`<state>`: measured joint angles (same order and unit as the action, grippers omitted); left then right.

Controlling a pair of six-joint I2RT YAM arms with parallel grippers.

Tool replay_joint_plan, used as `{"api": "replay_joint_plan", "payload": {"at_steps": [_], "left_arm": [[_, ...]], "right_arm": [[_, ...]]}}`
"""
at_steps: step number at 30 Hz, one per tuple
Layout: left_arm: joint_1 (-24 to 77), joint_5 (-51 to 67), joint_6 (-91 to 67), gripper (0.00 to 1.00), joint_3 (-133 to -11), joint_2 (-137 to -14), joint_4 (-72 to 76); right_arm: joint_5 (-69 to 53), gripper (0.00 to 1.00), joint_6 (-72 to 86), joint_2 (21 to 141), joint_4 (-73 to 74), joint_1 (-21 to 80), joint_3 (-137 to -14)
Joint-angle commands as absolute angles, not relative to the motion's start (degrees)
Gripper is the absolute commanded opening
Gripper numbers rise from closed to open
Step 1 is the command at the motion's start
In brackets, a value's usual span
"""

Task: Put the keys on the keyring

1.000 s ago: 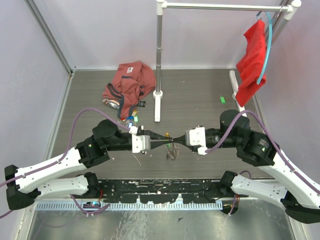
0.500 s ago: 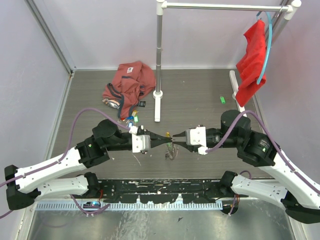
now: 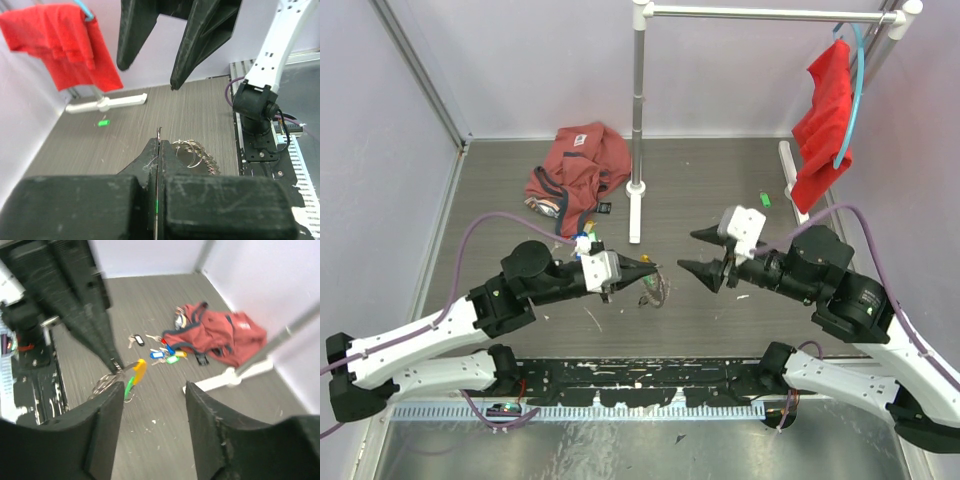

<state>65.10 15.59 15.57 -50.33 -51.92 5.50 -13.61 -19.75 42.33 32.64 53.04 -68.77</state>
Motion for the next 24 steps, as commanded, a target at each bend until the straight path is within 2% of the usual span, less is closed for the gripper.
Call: {"api": "replay_joint_plan", "payload": {"at_steps": [1, 7, 12, 15, 20, 24], "left_arm": [[65.14, 4.39, 7.37, 0.0, -50.72, -52.43, 3.38], [63.25, -2.92, -0.17, 0.0, -53.58, -54.24, -5.65], [60.23, -3.03, -5.35, 0.0, -54.88, -55.15, -11.64], [57.42, -2.23, -9.5, 0.0, -56.47, -55.97, -16.44], [54.78, 1.05, -10.88, 0.0, -61.99, -60.66, -27.72], [54.79, 1.66, -10.72, 0.0, -62.77, -61.83, -29.29]], "right_arm": [[8.05, 0.6, -0.32, 43.18, 29.52, 53.17, -71.42], [22.65, 0.66, 9.76, 45.08, 32.92, 53.09, -70.11], [23.06, 0.66, 15.87, 50.68, 36.69, 51.14, -71.23], [15.4, 0.66, 18.04, 53.37, 37.0, 43.69, -70.67], [-3.49, 0.66, 22.02, 58.3, 34.19, 25.0, -67.7], [-10.22, 0.67, 24.26, 64.93, 30.58, 20.3, -67.62]]}}
